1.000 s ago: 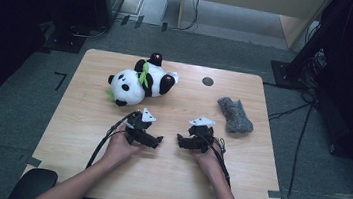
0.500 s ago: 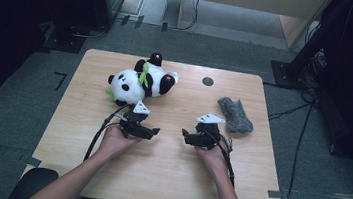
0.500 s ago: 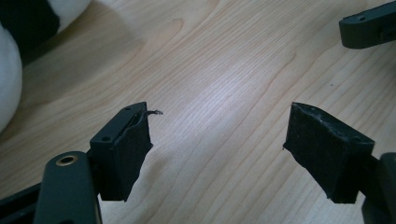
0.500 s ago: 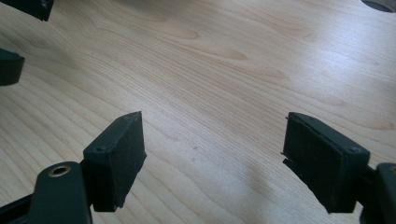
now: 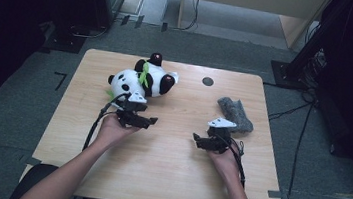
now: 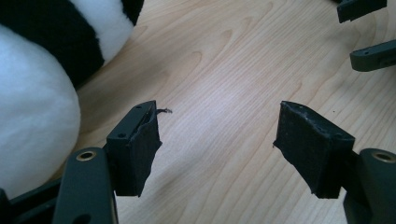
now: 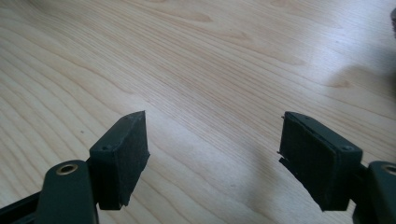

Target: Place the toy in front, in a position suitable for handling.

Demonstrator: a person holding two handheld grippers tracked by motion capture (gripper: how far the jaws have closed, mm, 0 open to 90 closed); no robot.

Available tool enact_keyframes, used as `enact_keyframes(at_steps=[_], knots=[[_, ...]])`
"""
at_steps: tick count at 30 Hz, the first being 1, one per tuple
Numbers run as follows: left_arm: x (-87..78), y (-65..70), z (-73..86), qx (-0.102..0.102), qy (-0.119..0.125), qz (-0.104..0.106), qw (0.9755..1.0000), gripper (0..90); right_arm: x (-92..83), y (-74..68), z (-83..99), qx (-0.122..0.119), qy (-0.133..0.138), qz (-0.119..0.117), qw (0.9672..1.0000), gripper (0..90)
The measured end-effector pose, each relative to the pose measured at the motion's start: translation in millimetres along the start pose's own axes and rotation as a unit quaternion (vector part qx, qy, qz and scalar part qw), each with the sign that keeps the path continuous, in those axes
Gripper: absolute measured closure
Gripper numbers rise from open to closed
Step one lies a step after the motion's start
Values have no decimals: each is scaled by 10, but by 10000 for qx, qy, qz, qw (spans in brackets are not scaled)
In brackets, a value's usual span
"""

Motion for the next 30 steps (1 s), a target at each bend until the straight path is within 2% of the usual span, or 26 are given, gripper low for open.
enact_keyframes(at_steps=[4,6,9,11,15,19,21,25,28,30], knots=[[-11,-51,-46,-38,38,-11,10000,287,27,28,52,16,-46,27,10000,240],[-13,-84,-69,-80,4,-4,10000,284,71,34,108,29,-242,62,9997,235],[-16,-119,-106,-129,-12,-41,9999,275,75,70,124,217,-230,133,9994,244],[-34,-136,-146,-143,6,-53,9999,275,78,72,126,224,-202,149,9994,236],[-74,-184,-215,-151,-5,-92,9998,276,76,64,157,226,72,216,9995,225],[-137,-246,-304,-234,145,-111,9996,276,74,63,161,250,61,246,9994,213],[-164,-294,-344,-282,125,-120,9995,276,72,58,164,279,45,256,9993,198],[-186,-354,-416,-273,207,-189,9992,273,79,42,169,237,4,218,9995,132],[-191,-391,-470,-308,165,-192,9992,273,83,41,170,221,-4,204,9995,129],[-206,-412,-521,-278,227,-226,9991,273,83,40,170,225,-6,203,9995,128]])
Point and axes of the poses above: each handheld gripper's, and its own axes: x roughly forward along the jaws, z roughly out of its underside, y roughly to its right, the point moved 8 cm from there along x, roughly forward along the jaws, and after that the axes turned 12 degrees about -x, right-handed, at the moved point
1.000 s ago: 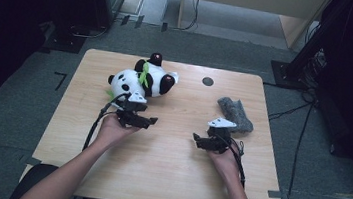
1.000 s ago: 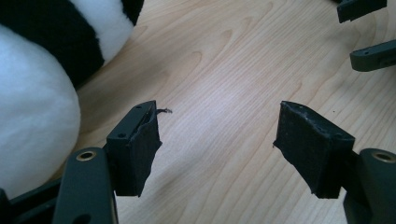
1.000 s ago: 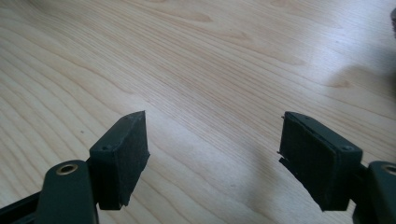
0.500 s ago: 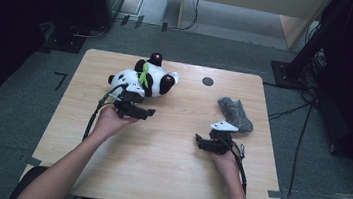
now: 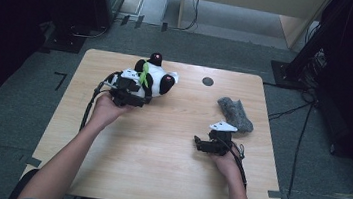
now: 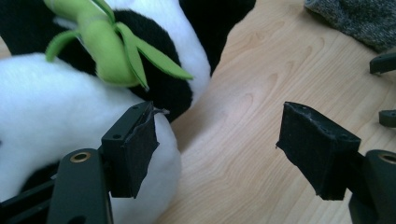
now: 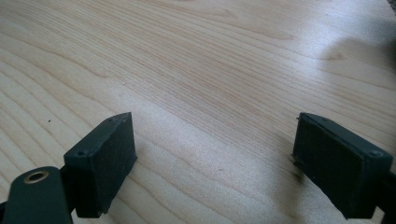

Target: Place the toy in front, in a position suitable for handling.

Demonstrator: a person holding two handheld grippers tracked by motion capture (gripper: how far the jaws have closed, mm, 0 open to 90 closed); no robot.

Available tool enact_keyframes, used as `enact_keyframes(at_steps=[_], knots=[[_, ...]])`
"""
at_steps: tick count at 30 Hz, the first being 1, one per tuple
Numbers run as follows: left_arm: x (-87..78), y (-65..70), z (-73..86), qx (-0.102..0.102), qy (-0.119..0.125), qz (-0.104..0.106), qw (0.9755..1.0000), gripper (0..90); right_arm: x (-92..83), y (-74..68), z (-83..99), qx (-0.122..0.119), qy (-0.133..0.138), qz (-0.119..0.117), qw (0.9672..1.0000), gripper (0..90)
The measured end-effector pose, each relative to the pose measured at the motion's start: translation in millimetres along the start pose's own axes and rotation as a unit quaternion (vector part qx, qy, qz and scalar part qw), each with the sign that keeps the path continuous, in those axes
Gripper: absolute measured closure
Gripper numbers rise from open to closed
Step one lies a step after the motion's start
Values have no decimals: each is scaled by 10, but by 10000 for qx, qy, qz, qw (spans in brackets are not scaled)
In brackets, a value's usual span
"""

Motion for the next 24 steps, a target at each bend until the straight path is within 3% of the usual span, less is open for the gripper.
enact_keyframes(at_steps=[9,13,20,24], knots=[[-34,-165,-213,-159,169,-95,9997,270,-1,-2,2,43,-11,37,10000,124],[-45,-223,-302,-124,356,-202,9991,269,-1,-2,2,47,-11,42,10000,124],[59,-302,-418,-171,303,-197,9992,267,-3,-4,3,58,-16,51,10000,124],[142,-339,-484,-122,304,-309,9990,261,-5,-4,4,74,-21,84,9999,124]])
Point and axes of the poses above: each handheld gripper's, and its own axes: x roughly forward along the jaws, z roughly out of its underside, y roughly to its right, the point moved 8 cm from there along x, roughly forward along the jaws, and after that the axes turned 12 degrees about -x, right-handed, at the moved point
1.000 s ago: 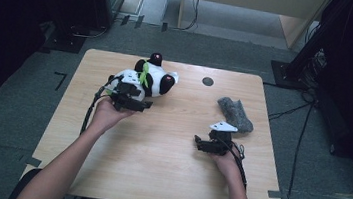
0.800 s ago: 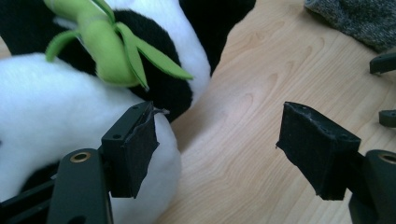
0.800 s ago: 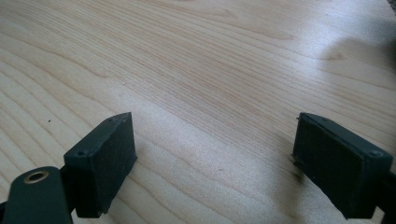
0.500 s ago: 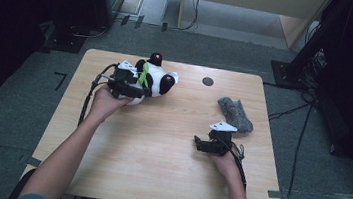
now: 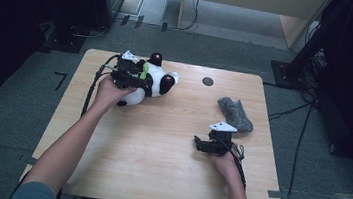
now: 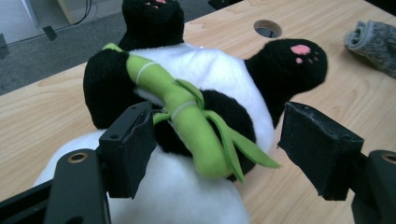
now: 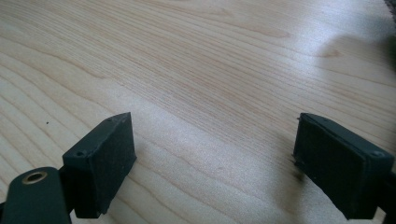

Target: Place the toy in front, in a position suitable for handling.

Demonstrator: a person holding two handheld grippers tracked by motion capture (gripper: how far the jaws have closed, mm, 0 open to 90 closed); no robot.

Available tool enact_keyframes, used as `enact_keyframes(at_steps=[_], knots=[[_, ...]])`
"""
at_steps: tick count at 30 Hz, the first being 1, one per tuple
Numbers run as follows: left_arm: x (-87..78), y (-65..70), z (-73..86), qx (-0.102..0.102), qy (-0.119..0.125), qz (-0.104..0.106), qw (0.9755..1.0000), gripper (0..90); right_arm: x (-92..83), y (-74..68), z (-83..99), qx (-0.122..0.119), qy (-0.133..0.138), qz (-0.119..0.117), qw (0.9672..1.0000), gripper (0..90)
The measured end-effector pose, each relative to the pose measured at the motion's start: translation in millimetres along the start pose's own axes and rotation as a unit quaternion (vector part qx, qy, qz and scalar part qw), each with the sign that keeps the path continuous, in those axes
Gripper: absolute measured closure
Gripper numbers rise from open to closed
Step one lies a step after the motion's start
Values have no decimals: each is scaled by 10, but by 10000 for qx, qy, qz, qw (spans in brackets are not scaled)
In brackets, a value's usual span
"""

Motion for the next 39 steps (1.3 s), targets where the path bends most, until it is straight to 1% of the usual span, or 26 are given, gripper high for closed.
enact_keyframes(at_steps=[2,3,5,6,9,11,12,15,16,18,20,22,23,24,26,28,31,33,34,36,37,39], knots=[[30,-27,-15,-43,113,-54,9999,268,0,0,0,2,-1,3,10000,124],[57,-52,-8,-60,105,-81,9999,270,-1,-1,0,4,-1,5,10000,124],[133,-105,41,-156,-8,-38,9999,270,-2,-3,1,28,-8,18,10000,124],[155,-120,55,-172,-19,-22,9998,269,-3,-7,3,43,-14,19,10000,124],[169,-129,45,-173,37,-14,9998,262,0,-2,6,100,-44,82,9999,101],[184,-121,52,-128,28,-50,9999,265,2,0,6,113,-51,97,9999,100],[196,-110,62,-73,-2,-73,9999,271,2,-1,6,116,-51,98,9999,100],[209,-68,85,131,-61,-112,9998,352,2,0,6,115,-51,101,9999,99],[206,-59,87,159,-70,-97,9998,402,2,0,6,116,-52,103,9999,99],[206,-40,94,190,-72,-70,9998,472,3,0,6,119,-53,103,9999,98],[203,-27,100,285,-59,-95,9995,525,3,0,6,121,-55,107,9999,98],[195,-21,100,246,-80,-84,9996,568,3,0,6,124,-56,111,9998,97],[191,-18,98,174,-84,-61,9998,586,3,0,6,126,-55,112,9998,96],[187,-16,95,99,-84,-34,9999,624,4,-1,5,131,-62,119,9998,95],[181,-20,90,-30,-82,35,10000,633,4,-1,5,134,-63,120,9998,94],[171,-23,86,-111,-75,71,9999,656,5,-2,5,136,-62,118,9998,93],[144,-14,72,-171,-69,71,9998,679,6,-2,5,128,-64,112,9998,90],[125,2,66,-172,-67,97,9998,689,9,0,3,120,-63,99,9999,90],[115,12,60,-168,-54,124,9998,692,10,1,2,115,-61,96,9999,90],[91,40,51,-222,-46,183,9996,696,11,3,0,114,-58,94,9999,93],[75,61,45,-207,-32,224,9995,697,12,5,-3,123,-63,98,9999,95],[31,112,38,-283,44,328,9991,698,11,6,-4,133,-74,102,9998,110]])
Point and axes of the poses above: each handheld gripper's, and its own axes: x roughly forward along the jaws, z roughly out of its underside, y roughly to its right, the point moved 8 cm from there along x, roughly forward along the jaws, and after that the axes turned 12 degrees about -x, right-handed, at the moved point
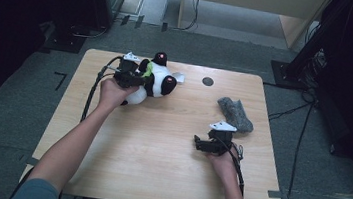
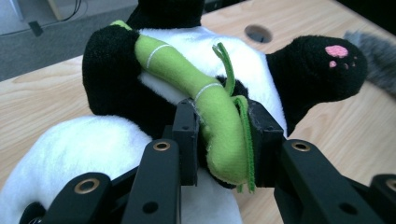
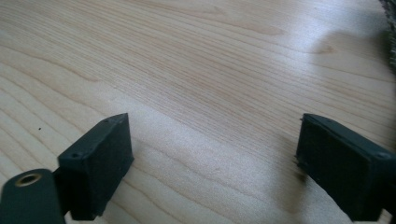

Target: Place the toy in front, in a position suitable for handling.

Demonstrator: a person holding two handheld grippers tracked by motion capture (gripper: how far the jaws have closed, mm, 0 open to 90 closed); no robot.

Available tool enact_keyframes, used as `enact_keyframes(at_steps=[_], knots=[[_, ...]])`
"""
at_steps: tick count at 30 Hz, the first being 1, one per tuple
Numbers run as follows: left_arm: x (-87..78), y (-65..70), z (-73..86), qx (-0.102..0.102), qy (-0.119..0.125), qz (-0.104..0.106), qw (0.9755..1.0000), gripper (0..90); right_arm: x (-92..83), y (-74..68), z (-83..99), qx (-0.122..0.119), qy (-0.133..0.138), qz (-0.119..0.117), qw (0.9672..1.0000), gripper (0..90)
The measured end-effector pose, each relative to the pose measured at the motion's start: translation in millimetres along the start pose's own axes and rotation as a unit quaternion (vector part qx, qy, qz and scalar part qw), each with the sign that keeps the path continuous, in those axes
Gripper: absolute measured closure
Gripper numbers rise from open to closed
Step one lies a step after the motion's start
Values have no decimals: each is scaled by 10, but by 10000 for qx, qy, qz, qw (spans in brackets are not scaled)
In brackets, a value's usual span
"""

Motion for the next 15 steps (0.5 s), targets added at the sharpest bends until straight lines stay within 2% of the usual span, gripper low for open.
enact_keyframes(at_steps=[1,3,9,15], knots=[[-25,36,5,-29,35,90,9999,699,-6,3,-3,10,-7,8,10000,146],[-52,76,26,17,26,143,9999,699,-14,6,-9,-44,0,-16,10000,164],[-130,224,110,216,-161,209,9994,698,-25,34,-16,-55,13,-24,10000,230],[-199,374,252,215,-252,438,9985,696,-68,85,-24,105,37,-60,9999,273]])
Point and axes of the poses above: each handheld gripper's, and its own axes: x roughly forward along the jaws, z roughly out of its underside, y roughly to its right, the point moved 8 cm from there along x, roughly forward along the jaws, and after that the axes turned 12 degrees about -x, right-handed, at the moved point
